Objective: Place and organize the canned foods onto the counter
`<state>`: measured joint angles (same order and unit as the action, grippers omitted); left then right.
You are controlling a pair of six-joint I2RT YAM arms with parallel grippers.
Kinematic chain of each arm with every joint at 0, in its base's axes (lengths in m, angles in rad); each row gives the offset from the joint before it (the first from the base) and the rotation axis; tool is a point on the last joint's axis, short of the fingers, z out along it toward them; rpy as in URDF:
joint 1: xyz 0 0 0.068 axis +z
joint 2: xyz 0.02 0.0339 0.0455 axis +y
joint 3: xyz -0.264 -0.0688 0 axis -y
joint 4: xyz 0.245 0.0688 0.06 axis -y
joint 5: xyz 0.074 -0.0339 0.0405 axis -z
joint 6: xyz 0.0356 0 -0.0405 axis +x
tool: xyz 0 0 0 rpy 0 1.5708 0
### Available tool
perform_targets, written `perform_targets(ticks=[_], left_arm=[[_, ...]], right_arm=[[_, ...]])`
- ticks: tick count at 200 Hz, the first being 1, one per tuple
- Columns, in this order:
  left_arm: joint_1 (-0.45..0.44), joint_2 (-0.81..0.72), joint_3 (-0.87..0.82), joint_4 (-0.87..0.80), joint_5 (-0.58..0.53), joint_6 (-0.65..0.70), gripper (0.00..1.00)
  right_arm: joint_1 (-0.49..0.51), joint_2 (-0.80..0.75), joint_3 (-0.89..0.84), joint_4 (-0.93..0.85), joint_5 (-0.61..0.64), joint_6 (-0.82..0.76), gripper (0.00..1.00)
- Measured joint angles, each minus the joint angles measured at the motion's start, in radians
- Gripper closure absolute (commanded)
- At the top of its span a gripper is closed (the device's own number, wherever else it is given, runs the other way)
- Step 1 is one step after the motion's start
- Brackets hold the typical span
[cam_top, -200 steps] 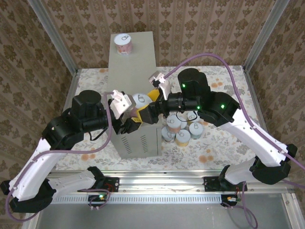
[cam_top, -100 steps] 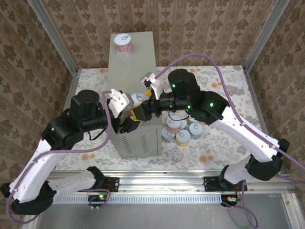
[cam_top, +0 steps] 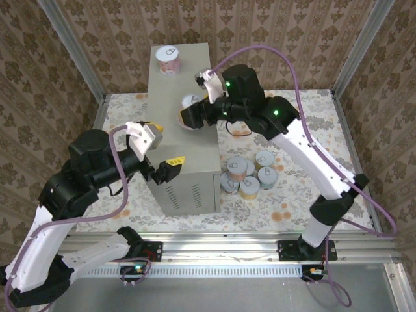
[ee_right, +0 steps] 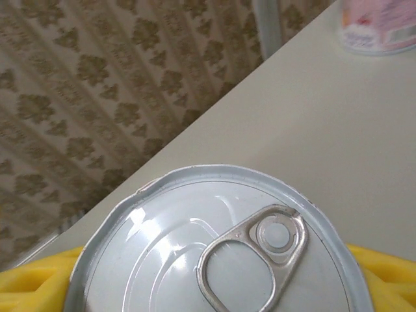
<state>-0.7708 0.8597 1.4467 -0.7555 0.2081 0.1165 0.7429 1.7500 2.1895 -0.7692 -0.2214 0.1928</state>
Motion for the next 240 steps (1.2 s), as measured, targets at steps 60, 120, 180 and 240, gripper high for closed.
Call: perform_targets(ticks=[60, 120, 180, 240], left_arm=[[0.026, 0.000, 0.000, -0.022, -0.024, 0.011, 0.00], [0.045, 0.000, 0.000, -0.022, -0.026, 0.016, 0.00], [0.047, 0.000, 0.000, -0.022, -0.025, 0.015, 0.00], [0.047, -0.020, 0.000, -0.028, -0.042, 0.016, 0.00]], right_arm=[[0.005, 0.273, 0.420, -0.217, 0.186, -0.091, 0.29], [0.045, 0.293, 0.447, -0.290, 0.311, -0.146, 0.23], [0.060, 0.294, 0.465, -0.288, 0.370, -0.172, 0.08], [0.082, 0.284, 0.425, -0.285, 0.402, -0.171, 0.10]])
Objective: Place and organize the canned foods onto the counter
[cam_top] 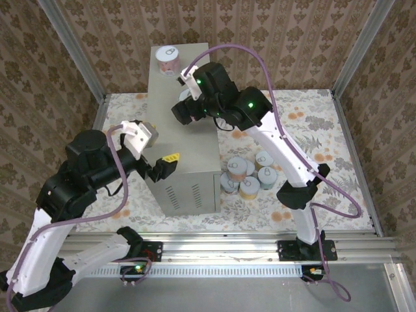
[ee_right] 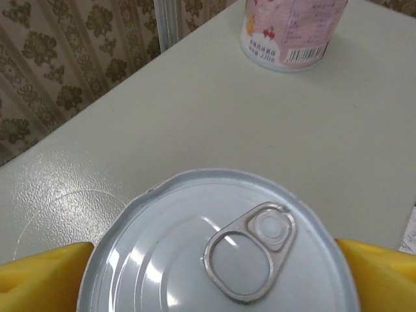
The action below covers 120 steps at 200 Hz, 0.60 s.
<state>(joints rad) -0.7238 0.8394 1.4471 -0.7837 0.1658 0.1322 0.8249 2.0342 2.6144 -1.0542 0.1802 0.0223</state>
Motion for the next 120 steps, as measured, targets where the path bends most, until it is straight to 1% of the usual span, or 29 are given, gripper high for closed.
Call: perform_targets(ticks=[68, 120], left_arm=[[0.006, -0.036, -0.003, -0.008, -0.134, 0.000, 0.00], [0.013, -0.072, -0.070, 0.011, -0.203, 0.000, 0.00]], right_arm=[[0.013, -0.026, -0.111, 0.021, 0.027, 0.017, 0.24], [-0.002, -0.032, -0.120, 0.029, 0.030, 0.022, 0.27]])
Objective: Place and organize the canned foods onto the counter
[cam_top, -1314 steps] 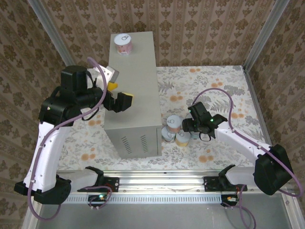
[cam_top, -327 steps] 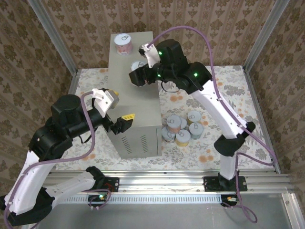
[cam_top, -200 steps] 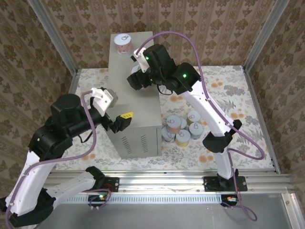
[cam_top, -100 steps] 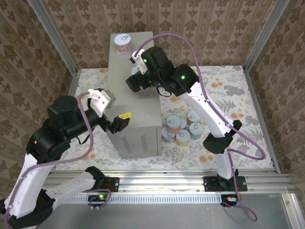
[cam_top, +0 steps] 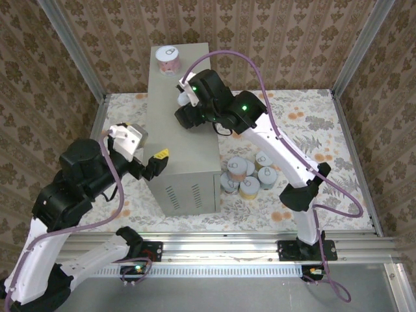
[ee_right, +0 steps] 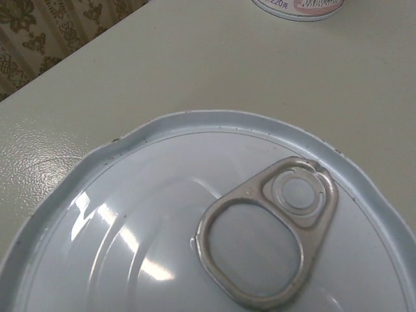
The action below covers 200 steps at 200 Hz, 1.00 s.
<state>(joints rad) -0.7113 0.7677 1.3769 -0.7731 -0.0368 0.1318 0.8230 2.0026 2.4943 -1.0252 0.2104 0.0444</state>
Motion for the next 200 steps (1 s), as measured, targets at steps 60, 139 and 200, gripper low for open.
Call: perform_targets(ticks=[60, 139, 200], left_arm=[[0.014, -0.019, -0.070, 0.029, -0.058, 0.000, 0.00], [0.040, -0.019, -0.085, 0.068, -0.037, 0.000, 0.00], [0.047, -0.016, -0.078, 0.069, -0.008, 0.001, 0.00]], right_arm=[[-0.103, 0.131, 0.166, 0.027, -0.012, -0.011, 0.23], [-0.101, 0.129, 0.131, 0.064, -0.018, -0.024, 0.07], [-0.083, -0.009, -0.109, 0.170, 0.002, -0.023, 0.11]])
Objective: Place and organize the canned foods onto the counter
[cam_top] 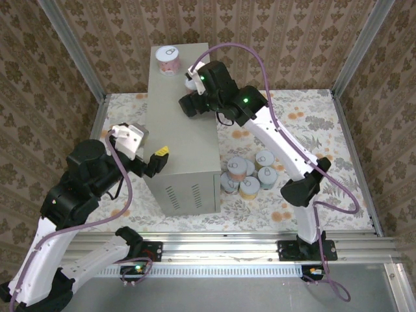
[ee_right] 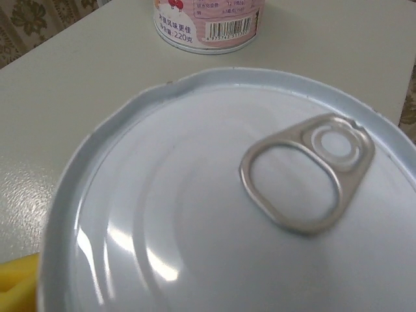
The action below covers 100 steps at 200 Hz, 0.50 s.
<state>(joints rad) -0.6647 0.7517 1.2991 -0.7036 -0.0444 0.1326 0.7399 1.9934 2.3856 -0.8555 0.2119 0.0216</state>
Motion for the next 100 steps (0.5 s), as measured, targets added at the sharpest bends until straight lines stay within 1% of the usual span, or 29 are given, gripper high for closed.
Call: perform_targets(ticks=[44, 80, 100], left_arm=[[0.005, 0.001, 0.006, 0.000, 0.008, 0.000, 0.00], [0.005, 0.001, 0.014, -0.004, 0.018, 0.000, 0.00], [0.005, 0.001, 0.018, -0.007, 0.019, -0.001, 0.00]], right_arm=[[0.006, -0.084, -0.126, 0.048, 0.011, -0.001, 0.21], [0.005, -0.089, -0.133, 0.062, 0.017, -0.009, 0.28], [-0.001, -0.074, -0.114, 0.062, 0.018, -0.009, 0.30]])
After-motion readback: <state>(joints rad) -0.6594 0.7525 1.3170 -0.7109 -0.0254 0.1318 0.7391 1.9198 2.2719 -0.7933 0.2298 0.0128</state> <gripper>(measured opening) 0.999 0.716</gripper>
